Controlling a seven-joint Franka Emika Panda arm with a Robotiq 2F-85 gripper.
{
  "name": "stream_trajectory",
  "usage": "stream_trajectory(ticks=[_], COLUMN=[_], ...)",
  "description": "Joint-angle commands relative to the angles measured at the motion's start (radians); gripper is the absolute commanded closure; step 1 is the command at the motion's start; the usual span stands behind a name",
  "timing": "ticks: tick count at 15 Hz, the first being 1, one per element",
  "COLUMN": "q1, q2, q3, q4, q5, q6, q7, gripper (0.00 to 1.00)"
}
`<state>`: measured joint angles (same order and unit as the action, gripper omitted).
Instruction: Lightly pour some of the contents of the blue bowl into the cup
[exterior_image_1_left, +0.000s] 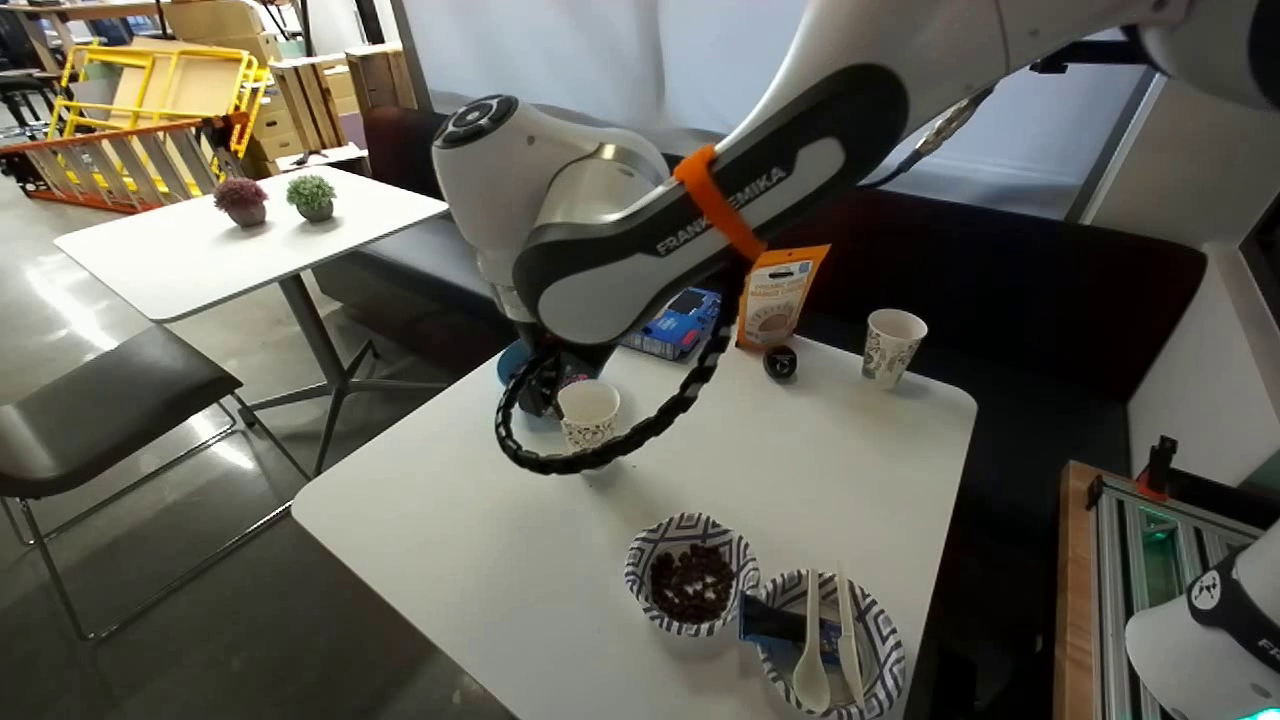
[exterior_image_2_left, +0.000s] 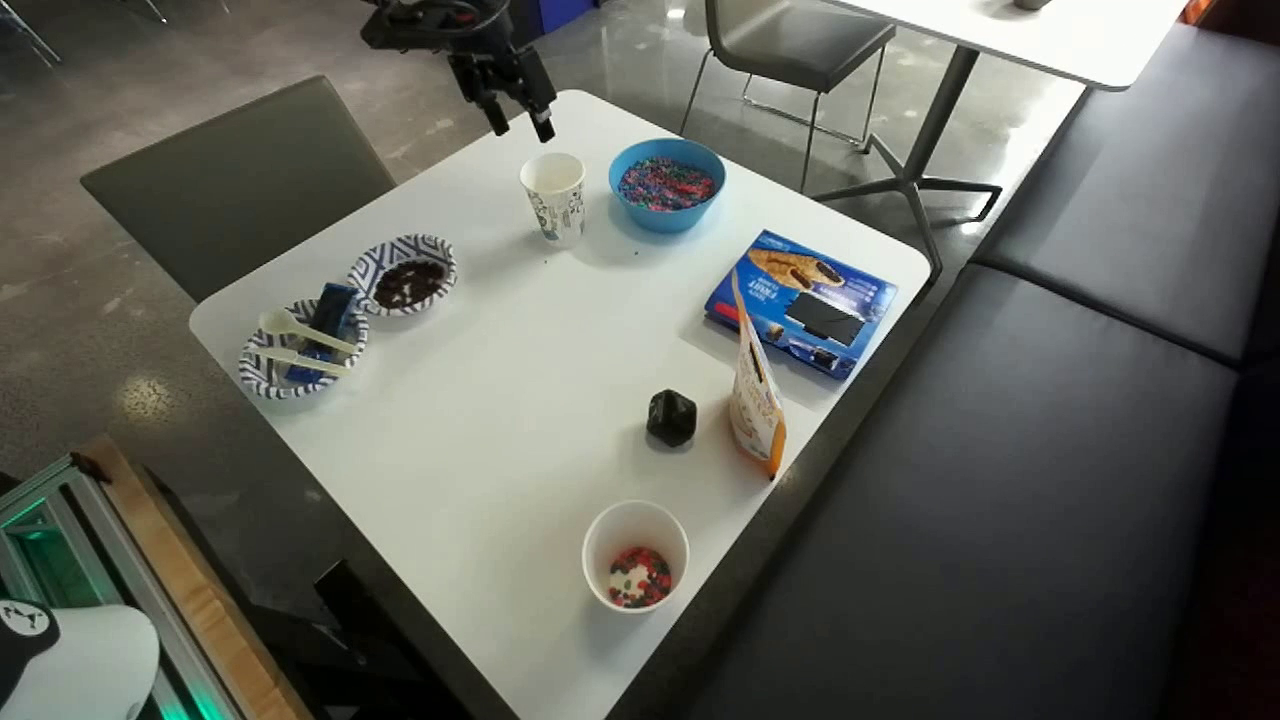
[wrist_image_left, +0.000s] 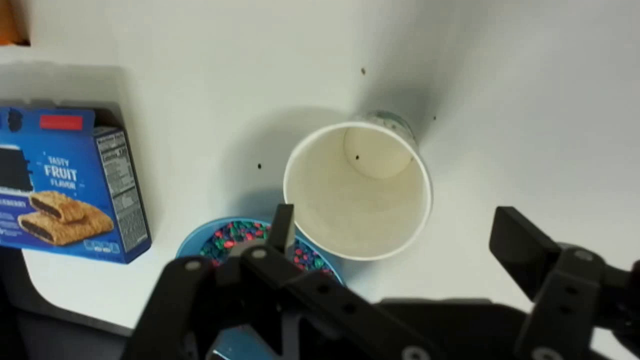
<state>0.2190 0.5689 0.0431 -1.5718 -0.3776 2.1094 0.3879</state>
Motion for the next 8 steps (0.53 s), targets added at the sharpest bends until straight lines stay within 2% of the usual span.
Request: stream_trajectory(ticks=[1,5,6,8], q1=[0.065,0.086,0.080,0.081], q2=[0.182,0.328,0.232,0.255], q3=[-0.067,-0.114,-0.103,-0.110], q4=[0.253,0.461,0.317,0.342], q5=[-0.042,-0.033,-0.012,-0.010], q6=[-0.034,-0.056,-0.004,-0.004], q7=[0.008,-0.020,-0.010,-0.013], gripper=[0.00,0.00,0.00,0.00])
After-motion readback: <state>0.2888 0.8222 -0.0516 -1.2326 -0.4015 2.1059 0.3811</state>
